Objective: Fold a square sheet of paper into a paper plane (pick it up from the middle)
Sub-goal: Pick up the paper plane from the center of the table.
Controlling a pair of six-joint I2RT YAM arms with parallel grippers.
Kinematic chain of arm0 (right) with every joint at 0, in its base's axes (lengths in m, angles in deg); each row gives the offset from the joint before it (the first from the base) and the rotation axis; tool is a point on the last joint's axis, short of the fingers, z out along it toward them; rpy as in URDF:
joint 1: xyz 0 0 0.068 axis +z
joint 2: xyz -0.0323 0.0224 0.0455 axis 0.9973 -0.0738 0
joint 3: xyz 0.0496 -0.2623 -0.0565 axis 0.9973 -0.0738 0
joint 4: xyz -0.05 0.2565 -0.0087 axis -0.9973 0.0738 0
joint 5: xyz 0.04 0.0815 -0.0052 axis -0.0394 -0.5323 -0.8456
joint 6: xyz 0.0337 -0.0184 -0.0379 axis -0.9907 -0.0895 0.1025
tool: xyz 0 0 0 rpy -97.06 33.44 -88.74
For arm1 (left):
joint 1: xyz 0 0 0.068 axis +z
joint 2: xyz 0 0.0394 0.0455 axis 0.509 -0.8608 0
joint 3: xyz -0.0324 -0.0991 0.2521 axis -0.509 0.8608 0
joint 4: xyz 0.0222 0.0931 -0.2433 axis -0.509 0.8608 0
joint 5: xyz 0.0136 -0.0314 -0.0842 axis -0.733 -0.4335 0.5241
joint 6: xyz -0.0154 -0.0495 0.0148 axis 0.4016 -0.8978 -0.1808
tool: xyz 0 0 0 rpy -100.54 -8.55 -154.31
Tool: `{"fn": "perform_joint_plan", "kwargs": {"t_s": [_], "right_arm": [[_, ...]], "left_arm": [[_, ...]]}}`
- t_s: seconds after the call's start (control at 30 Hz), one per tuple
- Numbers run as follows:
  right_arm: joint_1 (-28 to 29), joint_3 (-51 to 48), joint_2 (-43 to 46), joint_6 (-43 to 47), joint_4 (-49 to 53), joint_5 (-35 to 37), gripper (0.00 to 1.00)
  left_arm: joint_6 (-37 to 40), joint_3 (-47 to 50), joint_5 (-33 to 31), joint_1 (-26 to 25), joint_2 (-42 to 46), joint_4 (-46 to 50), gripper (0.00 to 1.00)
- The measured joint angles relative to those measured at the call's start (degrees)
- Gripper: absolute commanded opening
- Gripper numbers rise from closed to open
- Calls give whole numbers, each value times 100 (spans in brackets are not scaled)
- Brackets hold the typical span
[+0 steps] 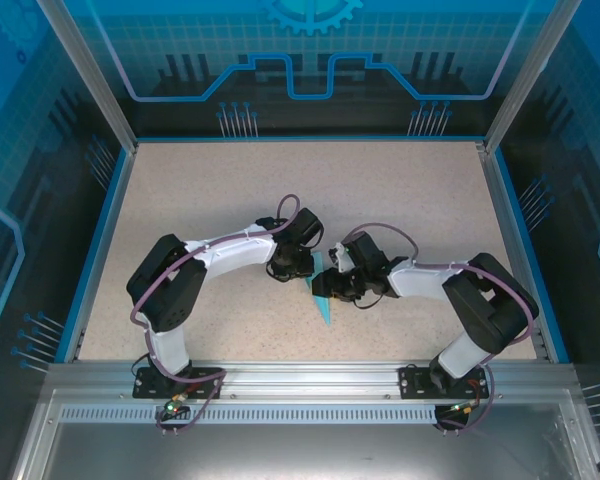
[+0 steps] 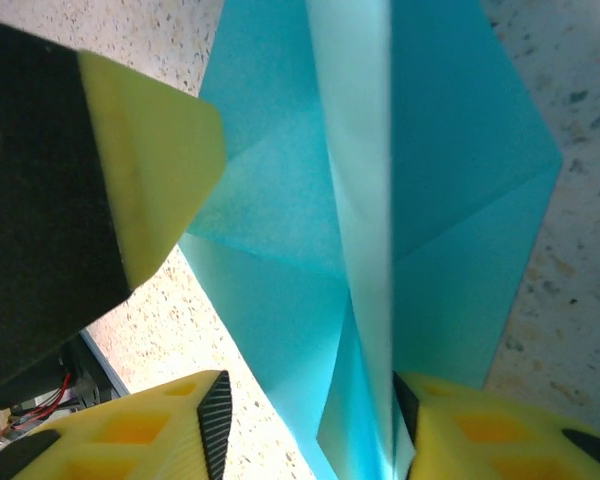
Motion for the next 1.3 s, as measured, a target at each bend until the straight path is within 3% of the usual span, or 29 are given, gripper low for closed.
{"fn": "perform_joint_plan", "kwargs": {"t_s": [0.17,0.83,1.0,1.3], "right_arm": [[26,72,-63,109,94,70,31],[590,1207,-525,627,1775,1075,23],[693,1578,-597,695,2175,1322,9],[861,3373,-761,710,4096,2896,8]], "left_arm": [[2,116,0,11,138,2,21],[107,588,0,155,807,-173,25],[105,835,-83,232,1176,-168,27],[-11,1596,-695,535,2579,-256,34]]}}
